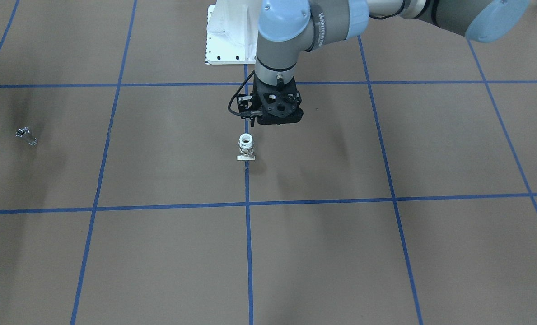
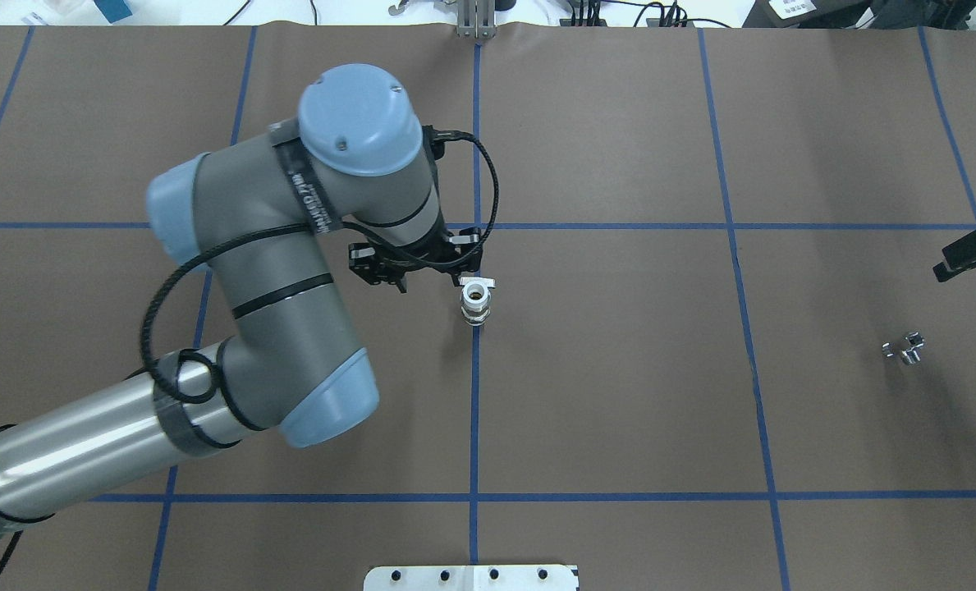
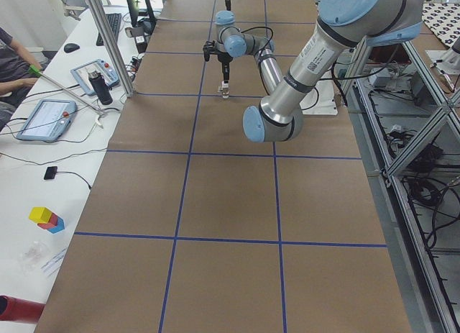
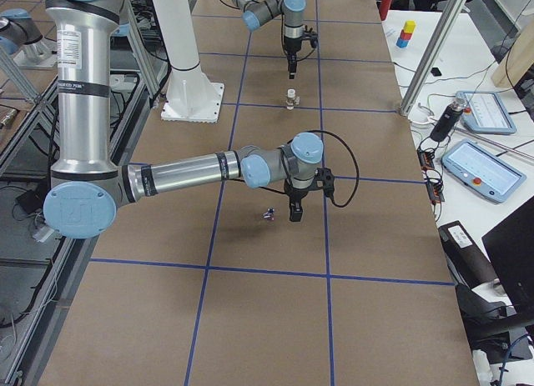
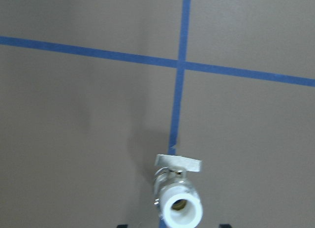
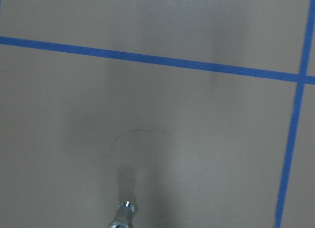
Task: Assemble PPR valve and pipe with both arms
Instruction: 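Open the left gripper and lift it off the valve while the right arm moves in, then bring the metal pipe in the right gripper toward the standing valve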
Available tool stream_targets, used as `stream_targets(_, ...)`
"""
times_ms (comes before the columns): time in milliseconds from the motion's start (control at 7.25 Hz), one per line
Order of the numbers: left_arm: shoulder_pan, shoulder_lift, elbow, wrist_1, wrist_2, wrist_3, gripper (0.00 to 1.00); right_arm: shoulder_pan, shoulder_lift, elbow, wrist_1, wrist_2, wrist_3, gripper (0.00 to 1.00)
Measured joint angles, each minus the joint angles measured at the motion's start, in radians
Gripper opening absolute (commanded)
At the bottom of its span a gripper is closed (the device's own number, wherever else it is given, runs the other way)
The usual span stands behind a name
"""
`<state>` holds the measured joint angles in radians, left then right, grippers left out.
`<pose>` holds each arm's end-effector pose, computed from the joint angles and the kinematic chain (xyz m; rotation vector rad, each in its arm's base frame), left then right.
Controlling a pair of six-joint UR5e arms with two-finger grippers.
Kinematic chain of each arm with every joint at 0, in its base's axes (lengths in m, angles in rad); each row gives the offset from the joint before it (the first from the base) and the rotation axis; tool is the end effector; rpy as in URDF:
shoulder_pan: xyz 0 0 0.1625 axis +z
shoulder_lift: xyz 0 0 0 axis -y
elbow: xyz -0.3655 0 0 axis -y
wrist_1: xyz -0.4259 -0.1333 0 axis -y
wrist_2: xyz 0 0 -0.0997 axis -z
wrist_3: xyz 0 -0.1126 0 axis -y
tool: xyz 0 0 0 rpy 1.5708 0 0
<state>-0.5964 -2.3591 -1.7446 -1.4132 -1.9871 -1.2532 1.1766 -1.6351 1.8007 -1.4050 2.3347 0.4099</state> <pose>0.4852 -0.4355 0.0704 -0.0034 0.8841 -0.0930 -0.1475 -0.4989 0.5015 -0.0062 -0.8196 -0.1117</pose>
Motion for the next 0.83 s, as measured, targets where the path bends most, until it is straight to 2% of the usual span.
stream_targets(276, -0.01, 0.058, -0.069, 0.015, -0.004, 0.028, 0.71, -0.101, -0.039, -0.001, 0.138, -0.037, 0.15, 1.0)
stream_targets(552, -0.012, 0.067, -0.078, 0.017, -0.004, 0.032, 0.72, -0.142, -0.124, -0.014, 0.317, -0.039, 0.185, 0.99)
stream_targets(828, -0.012, 0.068, -0.079, 0.017, -0.003, 0.032, 0.72, -0.162, -0.148, -0.061, 0.405, -0.043, 0.199, 0.97)
